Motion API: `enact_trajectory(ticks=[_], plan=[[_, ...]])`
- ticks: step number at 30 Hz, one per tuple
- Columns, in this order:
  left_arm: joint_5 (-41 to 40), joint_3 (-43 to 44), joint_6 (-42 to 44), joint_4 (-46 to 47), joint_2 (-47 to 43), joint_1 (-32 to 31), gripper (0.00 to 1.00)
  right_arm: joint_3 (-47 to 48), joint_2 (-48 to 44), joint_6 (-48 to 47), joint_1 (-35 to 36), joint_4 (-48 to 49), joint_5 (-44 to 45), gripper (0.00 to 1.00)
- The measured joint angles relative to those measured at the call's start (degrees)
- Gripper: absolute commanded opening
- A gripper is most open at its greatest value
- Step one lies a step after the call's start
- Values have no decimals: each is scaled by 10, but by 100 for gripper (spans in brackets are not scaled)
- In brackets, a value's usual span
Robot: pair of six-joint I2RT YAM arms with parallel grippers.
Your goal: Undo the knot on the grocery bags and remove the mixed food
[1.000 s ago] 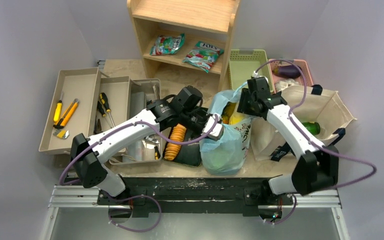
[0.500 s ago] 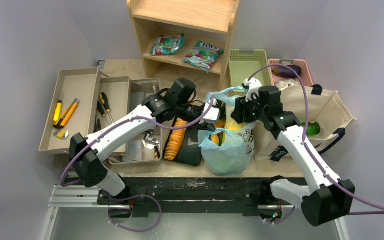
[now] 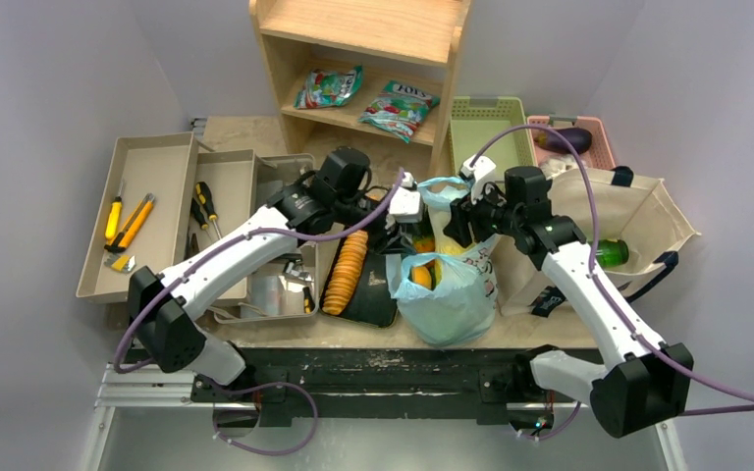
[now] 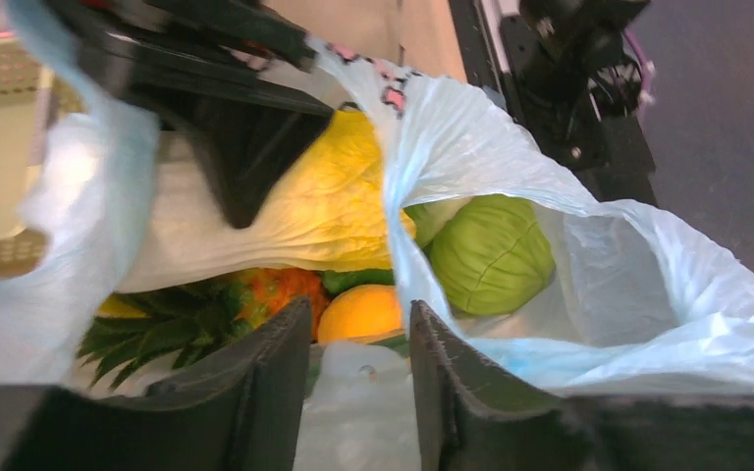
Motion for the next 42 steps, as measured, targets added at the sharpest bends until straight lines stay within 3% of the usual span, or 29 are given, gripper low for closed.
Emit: enact_trajectory(ticks=[2, 5, 8, 15, 20, 25, 28, 30, 31, 33, 42], plan=[[0, -5, -27, 26, -13, 14, 47, 0, 10, -11, 0, 0, -10, 31], [-2, -5, -32, 61, -40, 36, 28, 2, 28, -27, 0, 2, -29, 27], [11, 9, 10, 64, -57, 41, 17, 4, 29, -37, -1, 4, -42, 26], [20, 50, 165, 0, -12, 9, 7, 20, 38, -43, 0, -5, -61, 24], [-12, 66, 222, -12, 51, -6, 4, 23, 38, -44, 0, -10, -68, 18], [-67, 79, 248, -10, 113, 18, 4, 24, 38, -54, 0, -17, -83, 10], [-88, 96, 242, 0, 139, 31, 18, 25, 38, -61, -4, -16, -80, 9], [-103, 104, 231, 12, 148, 32, 41, 26, 38, -66, -9, -14, -73, 9], [-107, 109, 224, 12, 152, 32, 60, 27, 38, -69, -12, -13, -72, 9], [-120, 114, 218, 17, 155, 33, 72, 33, 39, -75, -14, -16, -74, 8], [-113, 108, 204, 56, 156, 48, 74, 52, 60, -124, -6, -35, -114, 12]])
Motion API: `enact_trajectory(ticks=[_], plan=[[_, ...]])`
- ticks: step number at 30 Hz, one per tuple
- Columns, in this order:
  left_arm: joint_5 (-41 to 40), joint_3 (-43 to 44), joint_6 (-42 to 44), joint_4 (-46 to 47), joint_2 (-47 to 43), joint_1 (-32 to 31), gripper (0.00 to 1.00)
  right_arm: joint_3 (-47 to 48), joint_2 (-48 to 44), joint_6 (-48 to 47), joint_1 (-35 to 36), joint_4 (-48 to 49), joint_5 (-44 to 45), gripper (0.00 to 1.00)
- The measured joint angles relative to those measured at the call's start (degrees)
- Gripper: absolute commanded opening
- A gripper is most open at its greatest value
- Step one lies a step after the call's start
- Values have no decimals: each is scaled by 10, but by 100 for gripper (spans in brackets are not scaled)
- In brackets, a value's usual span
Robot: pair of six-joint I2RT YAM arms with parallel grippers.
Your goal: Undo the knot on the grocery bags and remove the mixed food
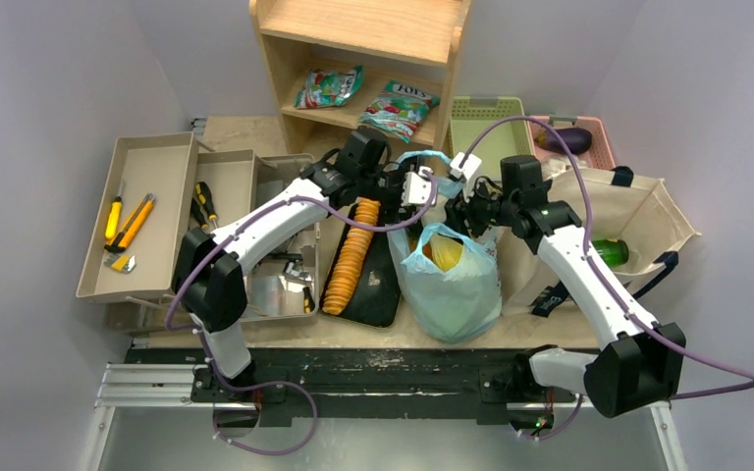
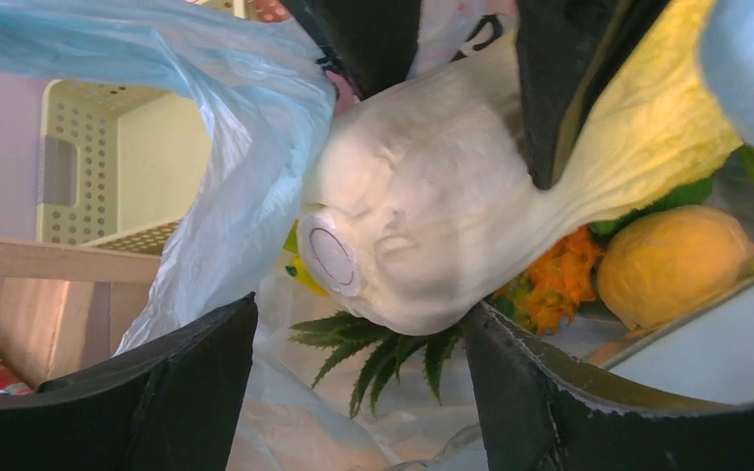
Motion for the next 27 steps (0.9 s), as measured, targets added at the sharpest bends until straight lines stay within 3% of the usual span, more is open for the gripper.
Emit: enact_trajectory(ticks=[10, 12, 14, 19, 27], plan=[[100, -32, 74, -20, -26, 12, 69, 15, 22, -11, 10, -3, -35, 18], [99, -31, 78, -22, -26, 7, 59, 16, 23, -10, 11, -4, -35, 20], [92, -28, 83, -24, -26, 5, 40, 16, 23, -8, 11, -4, -35, 25], [78, -25, 83, -29, -26, 0, 0, 16, 20, -6, 11, -9, -28, 57], [78, -102, 68, 17, -83, 3, 0, 46, -53, 19, 8, -59, -9, 78]])
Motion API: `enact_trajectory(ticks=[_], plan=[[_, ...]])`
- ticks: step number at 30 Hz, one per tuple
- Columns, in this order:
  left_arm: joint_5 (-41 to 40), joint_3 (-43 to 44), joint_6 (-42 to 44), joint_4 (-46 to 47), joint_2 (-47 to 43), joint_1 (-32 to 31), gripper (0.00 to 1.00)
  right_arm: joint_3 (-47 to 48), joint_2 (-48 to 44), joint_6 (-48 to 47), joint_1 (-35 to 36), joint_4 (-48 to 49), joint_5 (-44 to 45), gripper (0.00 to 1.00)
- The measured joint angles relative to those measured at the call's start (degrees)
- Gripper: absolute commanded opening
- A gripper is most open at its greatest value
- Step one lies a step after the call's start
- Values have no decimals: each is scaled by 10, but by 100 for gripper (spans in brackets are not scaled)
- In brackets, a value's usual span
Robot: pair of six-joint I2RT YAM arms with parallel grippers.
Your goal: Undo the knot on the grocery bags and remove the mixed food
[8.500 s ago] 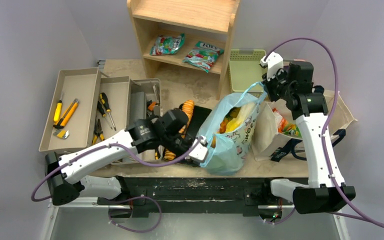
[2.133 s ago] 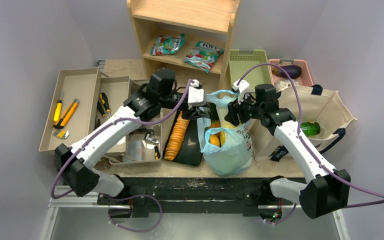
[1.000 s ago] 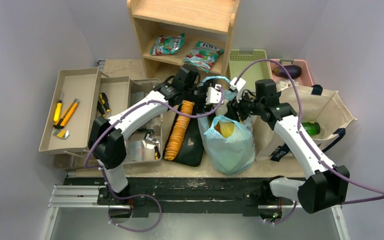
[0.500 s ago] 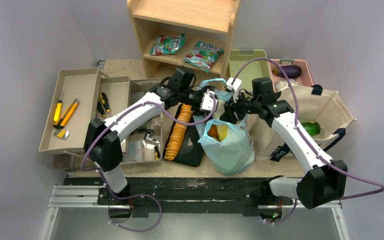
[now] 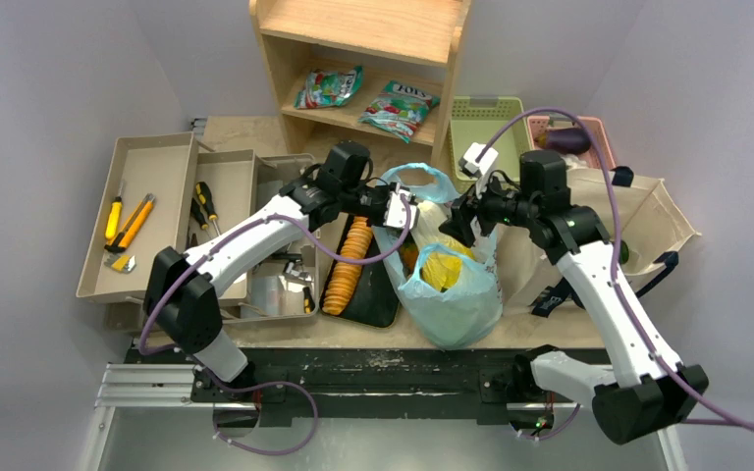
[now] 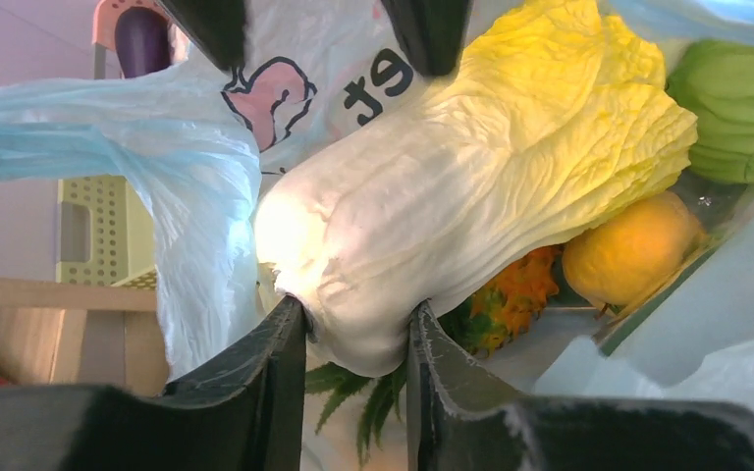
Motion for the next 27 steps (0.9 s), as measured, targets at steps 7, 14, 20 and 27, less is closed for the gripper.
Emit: enact_trajectory(ticks=[7, 14, 20, 27], plan=[[0, -40, -31, 18, -58, -1, 0, 68, -46, 38, 7, -21, -43, 51], [0, -74, -14, 19, -112, -19, 0, 46, -2, 87, 26, -1, -51, 36], [-20, -88, 8, 11, -136, -24, 0, 55, 29, 119, 14, 7, -57, 71], [-22, -83, -21, 34, -136, -27, 0, 86, -8, 75, 10, -43, -90, 90]])
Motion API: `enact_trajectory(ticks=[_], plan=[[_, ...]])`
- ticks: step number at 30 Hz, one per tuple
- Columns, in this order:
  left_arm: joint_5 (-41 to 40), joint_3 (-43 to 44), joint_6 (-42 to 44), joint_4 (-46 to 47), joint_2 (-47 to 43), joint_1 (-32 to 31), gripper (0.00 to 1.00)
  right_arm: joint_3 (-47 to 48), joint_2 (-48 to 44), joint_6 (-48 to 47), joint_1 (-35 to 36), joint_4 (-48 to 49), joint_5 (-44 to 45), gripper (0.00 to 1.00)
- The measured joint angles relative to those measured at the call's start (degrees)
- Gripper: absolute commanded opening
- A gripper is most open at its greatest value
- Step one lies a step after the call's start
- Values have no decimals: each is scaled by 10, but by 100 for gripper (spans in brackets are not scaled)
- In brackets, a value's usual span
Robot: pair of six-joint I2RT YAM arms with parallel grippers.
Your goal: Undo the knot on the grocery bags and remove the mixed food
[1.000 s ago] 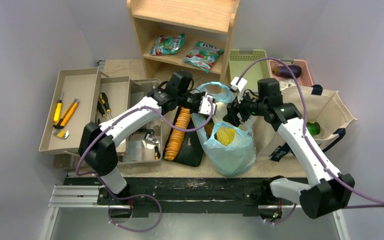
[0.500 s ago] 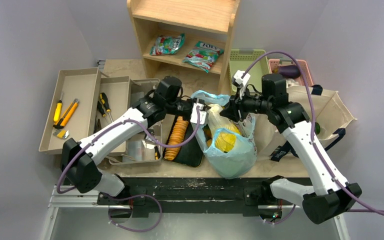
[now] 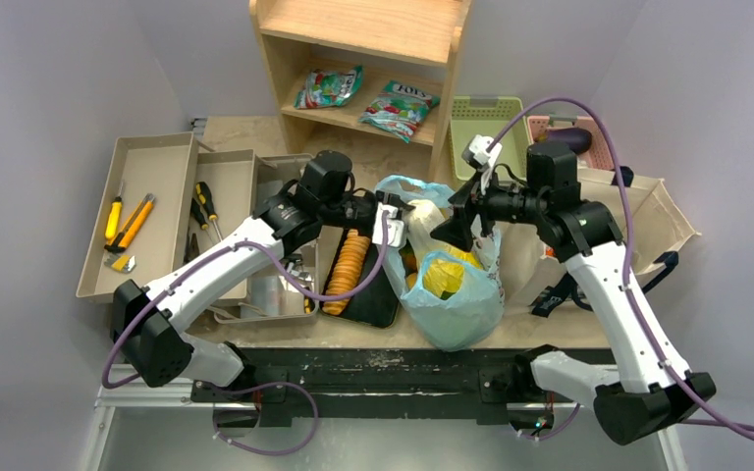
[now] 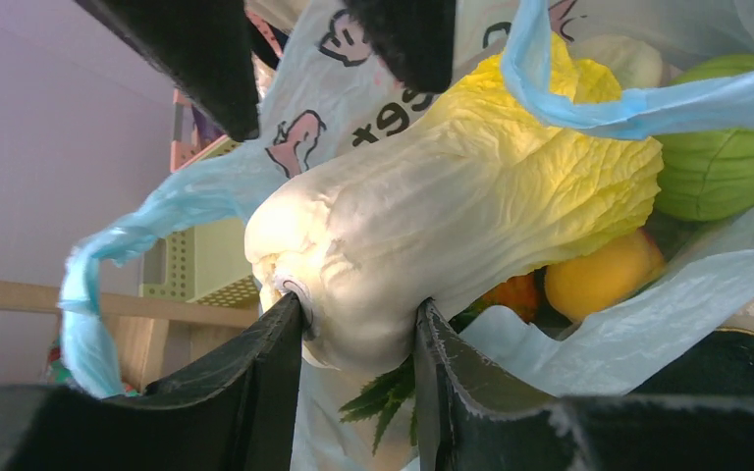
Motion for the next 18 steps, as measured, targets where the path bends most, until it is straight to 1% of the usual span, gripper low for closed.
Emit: enact_trajectory(ticks=[4, 11, 13, 16, 17, 18], plan=[[0, 12, -10, 13, 1, -1, 0, -5, -19, -5, 12, -7, -12, 90], [0, 29, -22, 5, 0, -9, 0, -53, -9, 12, 24, 45, 16, 88], [0, 37, -23, 5, -2, -15, 0, -57, -2, 16, 29, 55, 23, 90], [1, 57, -24, 6, -10, -24, 0, -62, 0, 24, 37, 63, 39, 96], [0, 63, -24, 6, -14, -26, 0, -62, 0, 27, 38, 64, 42, 97], [0, 67, -24, 6, -18, -27, 0, -62, -3, 29, 40, 67, 47, 94]])
